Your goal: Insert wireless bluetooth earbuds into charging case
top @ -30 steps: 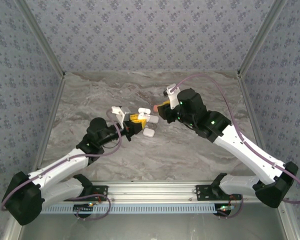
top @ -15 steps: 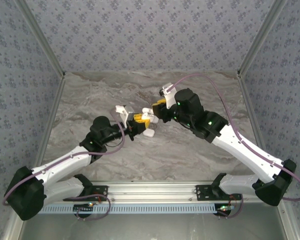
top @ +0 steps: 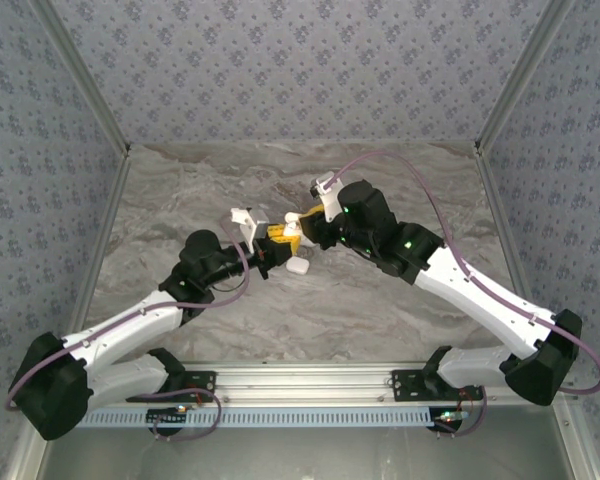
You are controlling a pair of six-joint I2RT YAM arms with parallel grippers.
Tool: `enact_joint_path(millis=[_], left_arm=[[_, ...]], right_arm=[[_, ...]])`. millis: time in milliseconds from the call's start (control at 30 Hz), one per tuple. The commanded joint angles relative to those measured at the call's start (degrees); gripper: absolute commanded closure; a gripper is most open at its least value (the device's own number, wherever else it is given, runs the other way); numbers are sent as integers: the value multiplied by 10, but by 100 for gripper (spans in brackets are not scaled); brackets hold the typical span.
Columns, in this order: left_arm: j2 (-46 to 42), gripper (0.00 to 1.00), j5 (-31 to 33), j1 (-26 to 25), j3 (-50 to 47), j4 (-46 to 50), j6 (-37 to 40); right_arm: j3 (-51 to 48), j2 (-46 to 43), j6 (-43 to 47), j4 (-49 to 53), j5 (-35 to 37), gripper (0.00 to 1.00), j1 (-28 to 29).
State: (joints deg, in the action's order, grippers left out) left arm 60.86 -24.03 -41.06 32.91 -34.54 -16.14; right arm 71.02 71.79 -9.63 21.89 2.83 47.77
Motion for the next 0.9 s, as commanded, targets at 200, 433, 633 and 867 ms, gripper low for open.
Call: enact_joint_path(millis=[200,433,633,867], left_arm=[[-2,100,-1,-6,17,-31,0],[-1,100,0,-6,17,-32,-1],[2,100,-1,-6,19,-33,-1],[4,100,-1,-7,18,-37,-1]], right_arm=[[1,1,-21,19,-40,68,6],[3,4,-25,36,-51,68,6],[14,11,-26,36,-88,65,3],[10,7,-43,25,-120,65,-12]])
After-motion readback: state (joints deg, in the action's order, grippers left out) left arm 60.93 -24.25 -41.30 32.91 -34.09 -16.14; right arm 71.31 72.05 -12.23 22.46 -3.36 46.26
